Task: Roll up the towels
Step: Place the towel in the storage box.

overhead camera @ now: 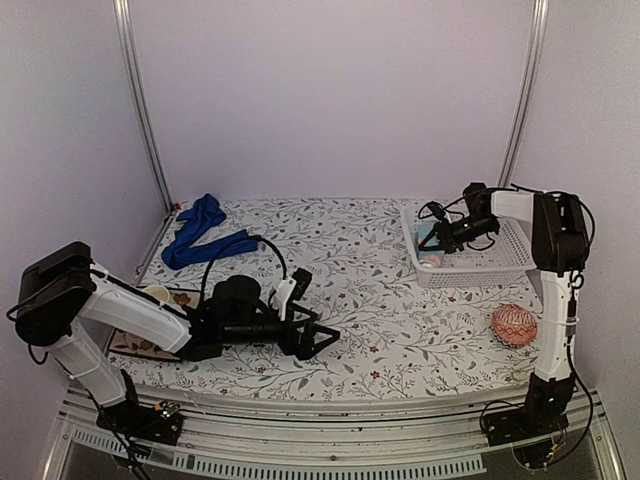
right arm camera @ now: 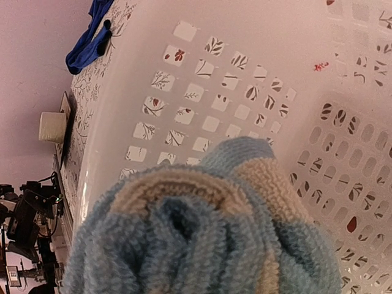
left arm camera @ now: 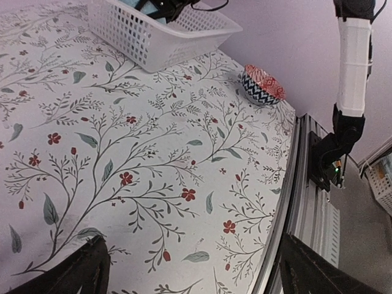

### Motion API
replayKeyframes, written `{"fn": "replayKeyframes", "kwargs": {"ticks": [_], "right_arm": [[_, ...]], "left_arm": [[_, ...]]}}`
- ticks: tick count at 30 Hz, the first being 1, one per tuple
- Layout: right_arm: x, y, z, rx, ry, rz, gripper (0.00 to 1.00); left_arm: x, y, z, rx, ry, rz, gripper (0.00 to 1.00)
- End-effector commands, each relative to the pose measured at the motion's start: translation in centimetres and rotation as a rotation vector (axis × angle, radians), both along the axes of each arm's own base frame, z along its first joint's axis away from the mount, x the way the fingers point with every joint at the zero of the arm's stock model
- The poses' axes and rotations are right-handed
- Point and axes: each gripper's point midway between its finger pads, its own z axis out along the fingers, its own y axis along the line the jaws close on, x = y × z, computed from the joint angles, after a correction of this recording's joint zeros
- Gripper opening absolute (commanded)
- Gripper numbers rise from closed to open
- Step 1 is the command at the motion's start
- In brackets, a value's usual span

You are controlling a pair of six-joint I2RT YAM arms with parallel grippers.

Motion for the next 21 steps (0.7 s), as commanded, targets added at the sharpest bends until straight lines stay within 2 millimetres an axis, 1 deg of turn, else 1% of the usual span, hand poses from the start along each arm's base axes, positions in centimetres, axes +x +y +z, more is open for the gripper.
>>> {"fn": "replayKeyframes", "kwargs": {"ticks": [1, 3, 6, 7, 8, 10, 11, 14, 17, 18, 20, 21], "right_arm": [[-0.4, -0.9, -1.0, -0.04, 0.022, 0.007, 0.13], [-0.4, -1.5, -2.3, -0.09, 0.04, -0.003, 0.14], [-0.3, -1.6, -3.8, -0.096, 0.068, -0.003, 0.15], [-0.1, -1.5, -3.8, -0.099, 0.065, -0.003, 0.16], [-0.2, -1.6, -5.4, -0.109, 0.098, -0.003, 0.16], [0.0, -1.8, -6.3, -0.121, 0.113, -0.008, 0.18], [0.2, -1.9, -6.4, -0.131, 0.113, -0.011, 0.23], [0.9, -2.2, -6.4, -0.161, 0.091, -0.029, 0.33], [1.7, -2.6, -5.7, -0.216, 0.057, -0.062, 0.47], [1.9, -2.6, -5.3, -0.23, 0.044, -0.07, 0.5], [2.0, -2.7, -5.2, -0.262, 0.035, -0.074, 0.54], [2.3, -2.6, -3.8, -0.273, 0.004, -0.079, 0.56]], "left_arm": [[-0.5, -1.5, 1.1, -0.039, -0.01, -0.048, 0.97], [-0.5, -1.6, 1.1, -0.031, -0.008, -0.055, 0.97], [-0.5, -1.7, 1.1, -0.024, -0.013, -0.06, 0.97], [-0.5, -1.8, 1.0, -0.023, -0.012, -0.061, 0.97], [-0.5, -1.8, 1.0, -0.022, -0.011, -0.063, 0.97], [-0.6, -1.8, 0.8, -0.019, -0.006, -0.066, 0.97], [-0.6, -1.8, 0.6, -0.018, -0.002, -0.068, 0.97], [-0.8, -1.7, 0.3, -0.017, 0.007, -0.069, 0.97], [-0.7, -1.7, 0.1, -0.015, 0.012, -0.066, 0.97], [-0.8, -1.7, 0.1, -0.015, 0.013, -0.067, 0.97], [-0.8, -1.6, 0.1, -0.016, 0.013, -0.066, 0.97], [-0.8, -1.5, 0.1, -0.015, 0.013, -0.063, 0.97]]}}
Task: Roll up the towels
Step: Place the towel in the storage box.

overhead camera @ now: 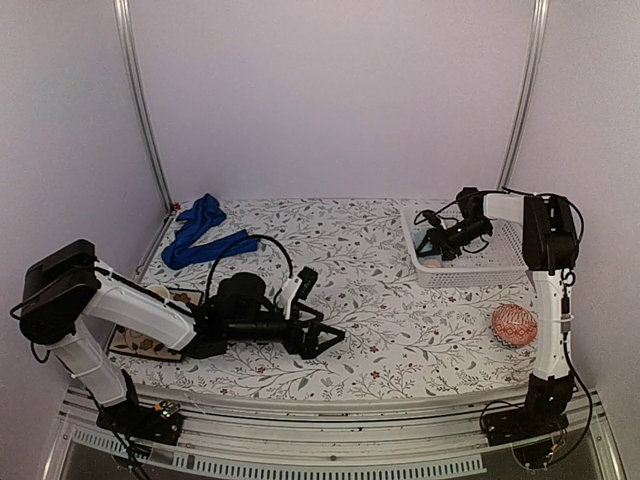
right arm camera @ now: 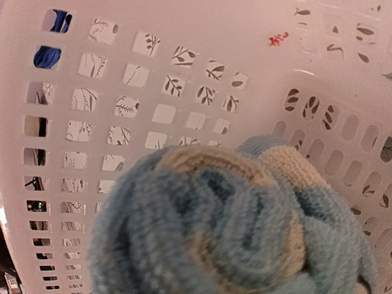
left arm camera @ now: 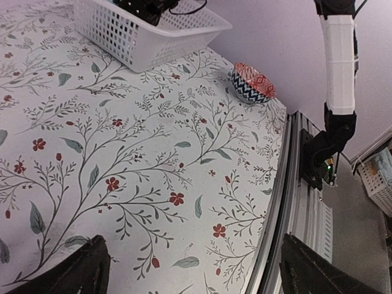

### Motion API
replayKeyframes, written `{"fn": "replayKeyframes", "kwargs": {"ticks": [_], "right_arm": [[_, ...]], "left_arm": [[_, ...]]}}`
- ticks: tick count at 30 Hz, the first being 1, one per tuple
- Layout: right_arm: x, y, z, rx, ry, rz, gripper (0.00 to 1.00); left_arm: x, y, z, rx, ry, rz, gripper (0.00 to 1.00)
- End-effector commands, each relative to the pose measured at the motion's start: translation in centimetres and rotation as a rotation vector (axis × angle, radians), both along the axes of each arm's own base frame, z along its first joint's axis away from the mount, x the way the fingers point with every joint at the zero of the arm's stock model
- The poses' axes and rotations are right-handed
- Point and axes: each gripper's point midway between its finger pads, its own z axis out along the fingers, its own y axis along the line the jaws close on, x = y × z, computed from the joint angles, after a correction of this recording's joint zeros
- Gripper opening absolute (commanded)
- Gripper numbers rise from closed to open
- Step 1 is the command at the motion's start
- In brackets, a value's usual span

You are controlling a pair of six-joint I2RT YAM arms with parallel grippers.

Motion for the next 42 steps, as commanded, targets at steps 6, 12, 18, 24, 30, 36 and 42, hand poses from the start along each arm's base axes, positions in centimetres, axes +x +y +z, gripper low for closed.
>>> {"fn": "replayKeyframes", "kwargs": {"ticks": [6, 12, 18, 24, 30, 36, 42], "right_arm": [[1.6, -2.4, 1.1, -0.279, -0.086, -0.071, 0.61], [1.6, -3.2, 1.8, -0.355, -0.097, -0.096, 0.66], [1.5, -3.0, 2.8, -0.361, -0.113, -0.093, 0.7], [1.7, -3.2, 4.4, -0.379, -0.142, -0.105, 0.79], [1.8, -3.8, 5.0, -0.415, -0.163, -0.11, 0.82], [1.8, -4.2, 6.7, -0.432, -0.192, -0.138, 0.8], [1.7, -4.1, 6.8, -0.426, -0.192, -0.138, 0.77]], "left_arm": [[-0.6, -0.3, -0.3, 0.001, 0.005, -0.017, 0.97], [-0.6, -0.2, -0.3, 0.003, 0.005, -0.016, 0.97], [-0.6, -0.2, -0.3, 0.006, 0.004, -0.018, 0.97], [-0.7, -0.2, -0.3, 0.006, 0.003, -0.02, 0.97], [-0.6, -0.2, -0.2, 0.004, 0.002, -0.019, 0.97], [-0.6, -0.2, -0.1, 0.005, 0.002, -0.018, 0.97], [-0.6, -0.2, -0.2, 0.006, 0.002, -0.014, 0.97]]}}
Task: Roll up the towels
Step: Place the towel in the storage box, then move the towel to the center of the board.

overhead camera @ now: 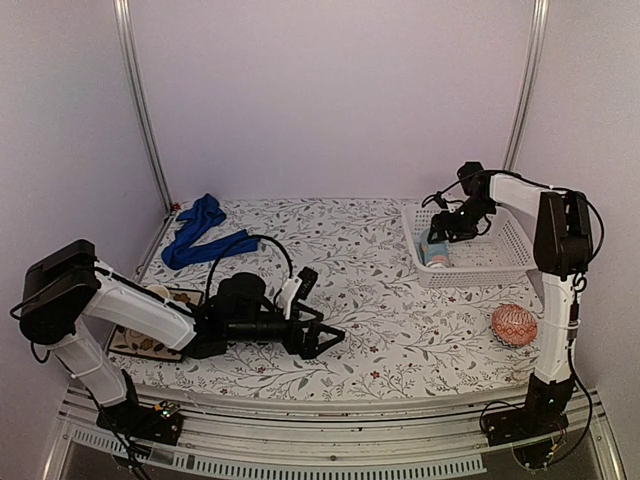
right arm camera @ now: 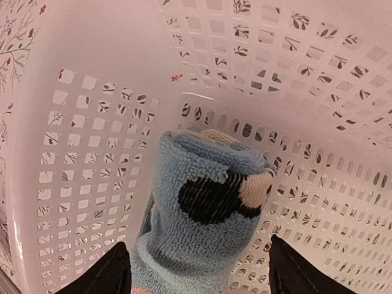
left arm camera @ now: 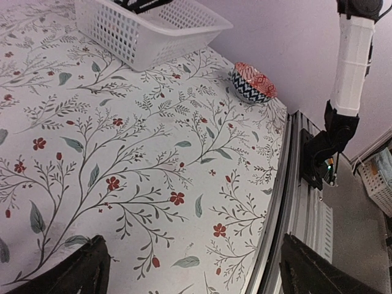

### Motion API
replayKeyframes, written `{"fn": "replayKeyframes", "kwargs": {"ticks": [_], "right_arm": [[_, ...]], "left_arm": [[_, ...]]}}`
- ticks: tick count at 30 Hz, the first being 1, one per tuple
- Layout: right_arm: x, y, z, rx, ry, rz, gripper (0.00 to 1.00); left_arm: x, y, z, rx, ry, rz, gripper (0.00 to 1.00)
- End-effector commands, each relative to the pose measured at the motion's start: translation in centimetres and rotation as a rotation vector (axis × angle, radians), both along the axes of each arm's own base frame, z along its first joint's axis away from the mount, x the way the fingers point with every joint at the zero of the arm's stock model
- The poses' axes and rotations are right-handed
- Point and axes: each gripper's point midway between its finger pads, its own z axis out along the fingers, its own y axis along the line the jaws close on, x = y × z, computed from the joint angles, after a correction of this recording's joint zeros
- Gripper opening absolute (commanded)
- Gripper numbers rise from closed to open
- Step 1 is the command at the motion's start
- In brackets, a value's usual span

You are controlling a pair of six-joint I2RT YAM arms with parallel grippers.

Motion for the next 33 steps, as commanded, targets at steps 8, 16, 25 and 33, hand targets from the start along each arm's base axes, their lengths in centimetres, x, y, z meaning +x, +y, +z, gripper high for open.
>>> {"fn": "replayKeyframes", "kwargs": {"ticks": [8, 16, 25, 33], "right_arm": [[0.0, 0.5, 1.6, 0.007, -0.034, -0.002, 0.71], [-0.1, 1.0, 7.0, -0.011, -0.174, 0.011, 0.82], [-2.7, 1.1, 16.6, -0.071, -0.482, -0.074, 0.99], [-8.2, 3.1, 19.4, 0.234, -0.722, -0.108, 0.99]], "left_arm": [[-0.7, -0.1, 0.0, 0.002, 0.0, -0.018, 0.97], [1.1, 0.4, 2.3, 0.023, -0.064, 0.051, 0.97], [8.9, 5.6, 8.9, 0.078, -0.186, 0.391, 0.97], [15.0, 12.6, 11.6, 0.196, -0.227, 0.757, 0.97]]}}
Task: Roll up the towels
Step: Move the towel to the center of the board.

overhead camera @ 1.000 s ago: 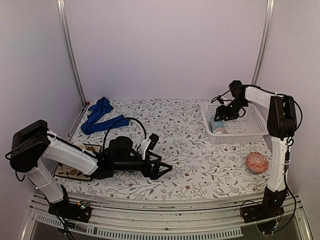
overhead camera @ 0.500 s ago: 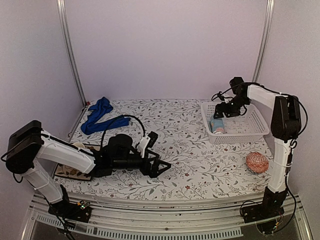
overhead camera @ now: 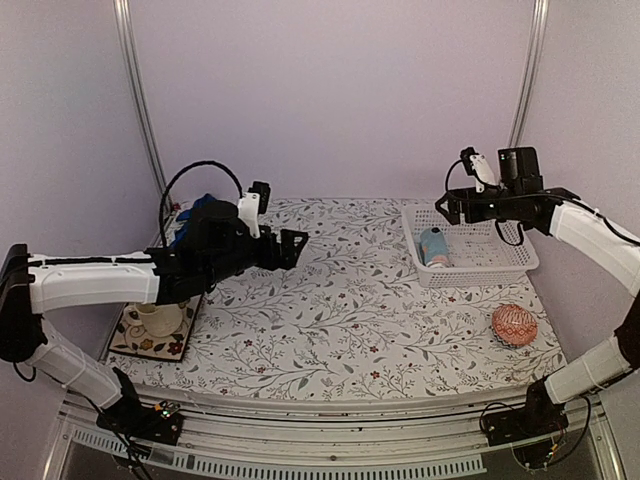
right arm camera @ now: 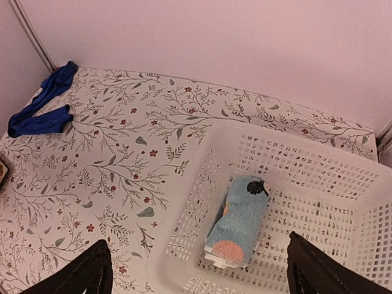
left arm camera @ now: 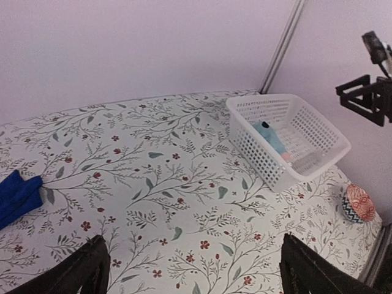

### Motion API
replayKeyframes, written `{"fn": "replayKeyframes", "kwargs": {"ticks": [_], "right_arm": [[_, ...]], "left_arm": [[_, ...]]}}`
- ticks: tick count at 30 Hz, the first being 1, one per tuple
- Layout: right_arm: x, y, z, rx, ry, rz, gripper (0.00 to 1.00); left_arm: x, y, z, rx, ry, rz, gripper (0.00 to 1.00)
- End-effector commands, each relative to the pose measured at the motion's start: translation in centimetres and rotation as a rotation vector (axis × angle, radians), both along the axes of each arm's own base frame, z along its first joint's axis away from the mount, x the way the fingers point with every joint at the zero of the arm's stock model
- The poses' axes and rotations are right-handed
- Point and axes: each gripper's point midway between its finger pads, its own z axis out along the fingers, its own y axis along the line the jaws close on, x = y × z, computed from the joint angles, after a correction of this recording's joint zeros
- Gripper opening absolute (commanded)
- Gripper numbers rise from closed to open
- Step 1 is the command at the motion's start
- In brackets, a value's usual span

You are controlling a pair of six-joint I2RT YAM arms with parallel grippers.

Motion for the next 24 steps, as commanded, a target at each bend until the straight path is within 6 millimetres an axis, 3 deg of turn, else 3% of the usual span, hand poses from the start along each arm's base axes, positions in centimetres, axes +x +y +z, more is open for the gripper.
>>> {"fn": "replayKeyframes", "kwargs": {"ticks": [1, 4, 8, 16, 20, 24], "right_arm": [[-0.9, 1.0, 0.8, 0.185, -0.112, 0.012, 0.99], [-2.6, 2.5, 0.4, 0.225, -0.105, 0.082, 0.99], [-4.2, 4.8, -0.9, 0.168, -0.091, 0.124, 0.99], [-7.7, 10.7, -4.2, 0.067, -0.062, 0.256, 0.99], [-9.3, 13.6, -4.6, 0.023, -0.086, 0.349, 0.99], [-10.1, 15.4, -5.3, 0.009, -0.081, 0.397, 0.99]], "left_arm": [[3.1, 5.2, -0.1, 0.103, 0.008, 0.237, 0.97], [5.4, 7.5, 0.0, 0.118, 0.037, 0.323, 0.97], [9.2, 9.7, -1.4, 0.16, 0.109, 0.395, 0.97], [16.0, 14.2, -6.3, 0.157, 0.261, 0.515, 0.97], [18.1, 15.9, -9.0, 0.118, 0.346, 0.527, 0.97], [18.9, 17.5, -11.6, 0.143, 0.404, 0.555, 0.97]]}}
